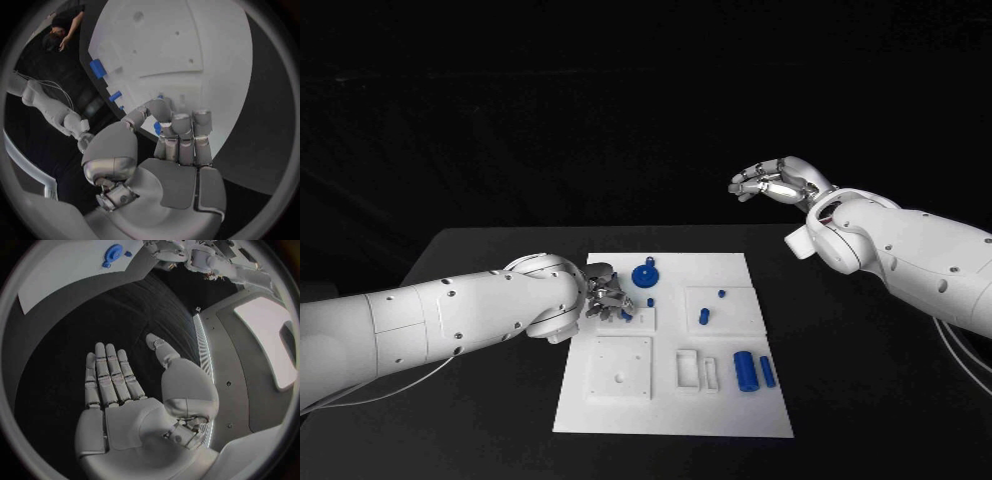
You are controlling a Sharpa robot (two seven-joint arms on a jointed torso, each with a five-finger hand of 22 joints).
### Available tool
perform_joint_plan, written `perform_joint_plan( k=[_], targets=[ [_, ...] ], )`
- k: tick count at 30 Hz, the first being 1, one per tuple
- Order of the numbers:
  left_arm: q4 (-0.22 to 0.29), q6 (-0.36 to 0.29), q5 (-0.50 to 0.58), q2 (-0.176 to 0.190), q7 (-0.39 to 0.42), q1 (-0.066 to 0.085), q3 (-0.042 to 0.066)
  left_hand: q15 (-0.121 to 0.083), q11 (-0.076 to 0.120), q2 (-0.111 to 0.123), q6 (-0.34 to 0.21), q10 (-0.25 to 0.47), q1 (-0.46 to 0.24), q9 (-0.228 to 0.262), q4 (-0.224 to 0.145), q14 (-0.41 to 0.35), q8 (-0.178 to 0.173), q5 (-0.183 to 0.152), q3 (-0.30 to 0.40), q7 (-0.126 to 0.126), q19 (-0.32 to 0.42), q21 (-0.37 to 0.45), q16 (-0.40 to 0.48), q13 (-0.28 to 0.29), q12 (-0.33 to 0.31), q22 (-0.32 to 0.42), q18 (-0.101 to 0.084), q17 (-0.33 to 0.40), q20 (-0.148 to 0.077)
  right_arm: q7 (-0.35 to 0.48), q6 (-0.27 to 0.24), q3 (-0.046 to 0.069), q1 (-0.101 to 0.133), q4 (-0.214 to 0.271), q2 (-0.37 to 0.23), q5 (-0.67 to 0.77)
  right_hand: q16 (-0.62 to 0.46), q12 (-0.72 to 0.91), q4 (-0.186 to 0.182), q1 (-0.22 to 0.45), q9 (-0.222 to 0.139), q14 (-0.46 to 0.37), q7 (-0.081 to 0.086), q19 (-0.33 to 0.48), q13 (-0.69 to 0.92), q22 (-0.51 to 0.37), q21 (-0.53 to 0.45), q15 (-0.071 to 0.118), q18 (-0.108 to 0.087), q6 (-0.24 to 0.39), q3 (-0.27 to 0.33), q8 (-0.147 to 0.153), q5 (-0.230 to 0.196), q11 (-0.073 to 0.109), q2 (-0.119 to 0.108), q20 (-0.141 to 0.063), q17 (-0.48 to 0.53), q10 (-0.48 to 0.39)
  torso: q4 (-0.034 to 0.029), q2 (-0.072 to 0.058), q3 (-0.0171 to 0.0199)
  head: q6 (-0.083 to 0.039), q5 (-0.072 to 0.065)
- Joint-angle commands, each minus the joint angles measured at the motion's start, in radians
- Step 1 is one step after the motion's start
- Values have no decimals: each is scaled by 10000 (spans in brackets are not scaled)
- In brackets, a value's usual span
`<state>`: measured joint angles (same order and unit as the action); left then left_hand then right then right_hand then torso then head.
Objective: Assemble the parts on the task board
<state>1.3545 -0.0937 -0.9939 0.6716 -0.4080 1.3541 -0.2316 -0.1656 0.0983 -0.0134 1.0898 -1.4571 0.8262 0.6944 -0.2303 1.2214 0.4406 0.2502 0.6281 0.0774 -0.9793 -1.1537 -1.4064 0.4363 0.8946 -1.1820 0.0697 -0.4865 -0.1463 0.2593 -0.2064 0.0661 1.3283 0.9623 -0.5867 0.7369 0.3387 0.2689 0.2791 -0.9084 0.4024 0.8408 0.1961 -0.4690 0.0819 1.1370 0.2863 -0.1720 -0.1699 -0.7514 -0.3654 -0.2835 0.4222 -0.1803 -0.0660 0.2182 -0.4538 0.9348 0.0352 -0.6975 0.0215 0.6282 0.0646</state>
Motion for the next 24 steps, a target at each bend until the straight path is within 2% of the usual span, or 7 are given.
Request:
perform_joint_plan(
  k=[1, 5, 11, 24],
  targets=[
    [40, -98, -144, -25, 126, -24, -3, -622, 260, -67, 1238, 332, -13, 24, -27, 577, -44, -67, 45, -922, -64, -67, -44, -19, 50, -13, 177, 14, -1251, 82, 212, 6, 5, 18, 14, -37, -51, -50, 6, 105, -14, -35, 291, 88, -17, 16, -63, -65, 95, 66, 77, 13, 61, 9, 0, 24, 18, 48, 8, 0, 1, -4, 17],
    [94, 23, -330, -10, 87, -28, -3, -623, 261, -59, 1239, 337, -7, 32, -37, 574, -51, -87, 53, -923, -63, -67, -50, -24, 61, -16, 181, 22, -1253, 75, 236, 6, 5, 28, 8, -37, -65, -68, 4, 107, -20, -54, 291, 112, -34, 26, -73, -75, 97, 68, 76, 13, 63, 9, 16, 29, 30, 56, 21, 0, 12, -9, 15],
    [166, 206, -864, -7, 101, -63, -4, -625, 262, -53, 1241, 343, 14, 41, -56, 570, -60, -90, 71, -924, -63, -68, -59, -30, 74, -20, 185, 33, -1256, 18, 375, 5, 5, 60, 0, -39, -133, -134, 13, 113, -37, -161, 292, 246, -90, 67, -126, -147, 125, 54, 85, 0, 73, 2, 41, 52, 82, 86, 9, -3, 0, -29, -1],
    [259, 378, -1034, 67, -25, -102, -4, -624, 261, -40, 1245, 349, 32, 55, -72, 565, -72, -63, 90, -924, -64, -71, -70, -40, 92, -27, 188, 48, -1256, 9, 412, 5, 5, 55, -49, -37, -165, -167, 19, 97, -48, -218, 289, 319, -112, 104, -149, -175, 139, 43, 84, -9, 77, -1, 58, 63, 111, 119, 6, 0, -7, -48, -3]
  ],
)
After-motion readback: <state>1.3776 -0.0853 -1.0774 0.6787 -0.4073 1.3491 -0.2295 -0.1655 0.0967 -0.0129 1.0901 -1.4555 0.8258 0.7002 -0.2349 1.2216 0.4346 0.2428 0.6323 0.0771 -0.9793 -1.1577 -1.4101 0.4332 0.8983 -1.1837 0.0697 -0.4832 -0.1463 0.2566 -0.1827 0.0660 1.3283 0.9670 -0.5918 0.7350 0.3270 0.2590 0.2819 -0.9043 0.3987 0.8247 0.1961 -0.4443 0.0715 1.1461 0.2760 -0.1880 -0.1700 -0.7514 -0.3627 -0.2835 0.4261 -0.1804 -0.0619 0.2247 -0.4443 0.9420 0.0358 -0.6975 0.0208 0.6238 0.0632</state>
